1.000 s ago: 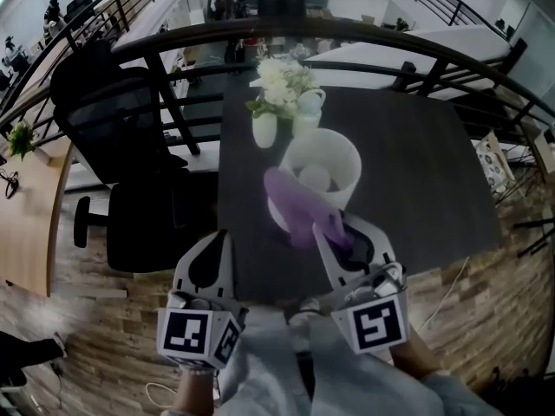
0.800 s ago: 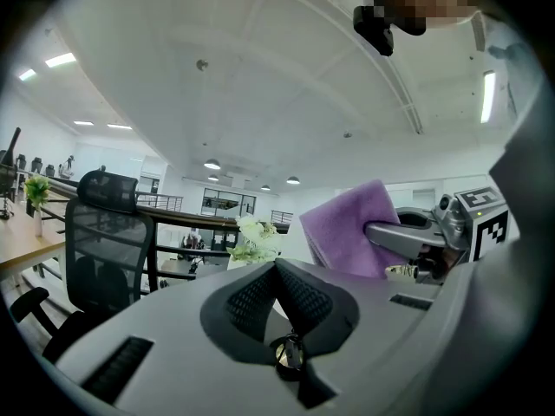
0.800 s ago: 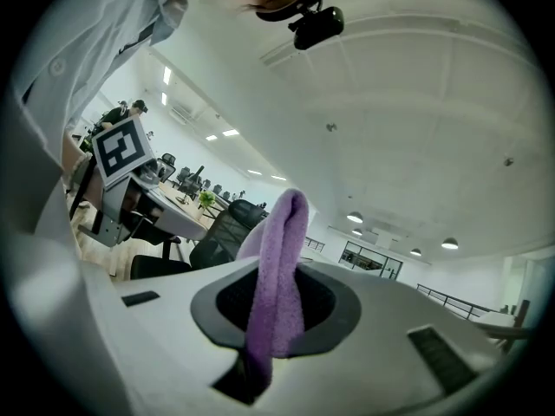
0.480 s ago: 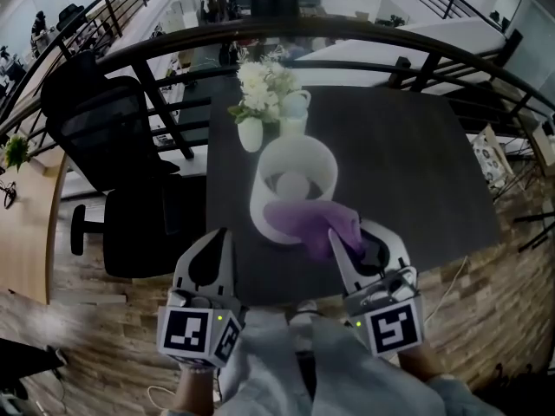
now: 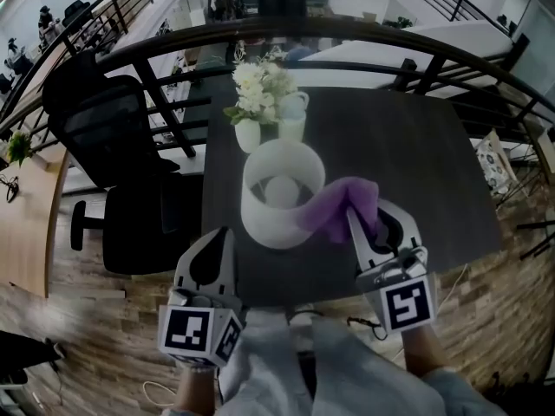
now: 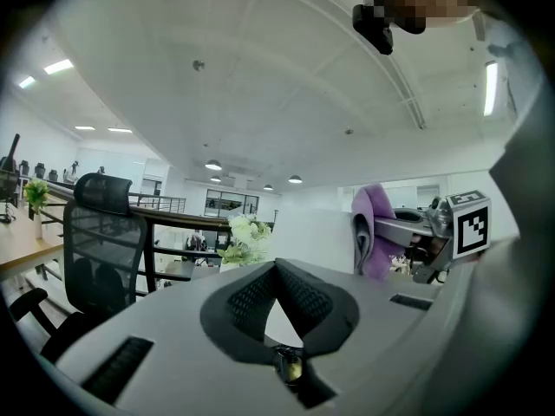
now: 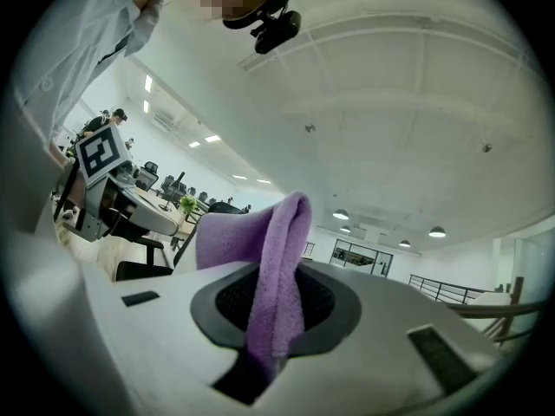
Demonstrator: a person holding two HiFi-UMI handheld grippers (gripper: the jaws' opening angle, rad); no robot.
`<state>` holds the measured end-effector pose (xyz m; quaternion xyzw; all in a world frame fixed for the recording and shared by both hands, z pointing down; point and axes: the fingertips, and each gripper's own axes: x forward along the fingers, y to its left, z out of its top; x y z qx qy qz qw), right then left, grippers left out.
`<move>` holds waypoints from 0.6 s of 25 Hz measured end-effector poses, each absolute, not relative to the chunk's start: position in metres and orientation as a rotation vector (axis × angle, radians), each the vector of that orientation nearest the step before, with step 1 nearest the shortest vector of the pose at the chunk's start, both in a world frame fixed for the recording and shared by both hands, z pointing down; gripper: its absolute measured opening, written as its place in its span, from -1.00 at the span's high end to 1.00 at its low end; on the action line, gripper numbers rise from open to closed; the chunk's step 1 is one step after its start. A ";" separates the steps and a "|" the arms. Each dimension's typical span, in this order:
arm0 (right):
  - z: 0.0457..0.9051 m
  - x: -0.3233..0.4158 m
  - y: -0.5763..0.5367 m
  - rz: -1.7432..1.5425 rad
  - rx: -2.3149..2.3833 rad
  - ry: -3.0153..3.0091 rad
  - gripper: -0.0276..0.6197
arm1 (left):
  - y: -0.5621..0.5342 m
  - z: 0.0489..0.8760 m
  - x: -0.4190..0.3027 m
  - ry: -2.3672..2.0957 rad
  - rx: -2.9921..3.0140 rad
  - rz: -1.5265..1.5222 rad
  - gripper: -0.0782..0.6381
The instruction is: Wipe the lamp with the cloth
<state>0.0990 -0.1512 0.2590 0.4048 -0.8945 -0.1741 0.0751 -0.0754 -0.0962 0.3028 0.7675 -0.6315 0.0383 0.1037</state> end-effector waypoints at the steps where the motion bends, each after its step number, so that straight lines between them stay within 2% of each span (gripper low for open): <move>1: 0.259 0.100 -0.156 -0.525 1.211 -2.691 0.76 | -0.097 0.303 -0.075 -1.869 2.259 0.112 0.78; 15: 0.267 0.096 -0.228 -0.567 1.080 -2.743 0.76 | -0.101 0.306 -0.063 -1.950 2.179 0.138 0.78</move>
